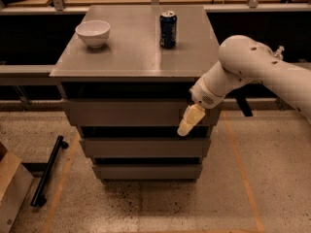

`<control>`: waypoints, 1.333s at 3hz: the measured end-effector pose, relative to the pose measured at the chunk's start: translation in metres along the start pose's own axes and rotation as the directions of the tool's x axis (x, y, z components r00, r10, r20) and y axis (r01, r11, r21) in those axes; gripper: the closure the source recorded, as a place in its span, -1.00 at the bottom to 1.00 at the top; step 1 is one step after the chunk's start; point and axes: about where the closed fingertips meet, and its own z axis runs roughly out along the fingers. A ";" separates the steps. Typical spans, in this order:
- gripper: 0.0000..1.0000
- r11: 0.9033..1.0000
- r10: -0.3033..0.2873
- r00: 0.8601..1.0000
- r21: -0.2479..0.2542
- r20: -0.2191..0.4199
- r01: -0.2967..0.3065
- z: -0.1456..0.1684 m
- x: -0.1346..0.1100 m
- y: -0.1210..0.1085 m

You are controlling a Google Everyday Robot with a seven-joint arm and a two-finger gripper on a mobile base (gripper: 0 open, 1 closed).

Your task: Open top drawer

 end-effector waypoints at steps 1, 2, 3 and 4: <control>-1.00 1.000 0.021 0.999 0.003 0.049 -0.021 0.011 -0.009 -0.001; -1.00 1.000 0.005 0.997 0.008 0.071 -0.006 0.025 -0.021 -0.012; -1.00 1.000 0.022 0.996 0.005 0.092 -0.022 0.045 -0.021 -0.026; -0.65 0.998 0.064 0.993 -0.022 0.098 -0.062 0.064 -0.016 -0.033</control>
Offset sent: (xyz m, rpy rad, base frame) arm 0.0448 0.0413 -0.0134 0.0847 -0.0603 0.0092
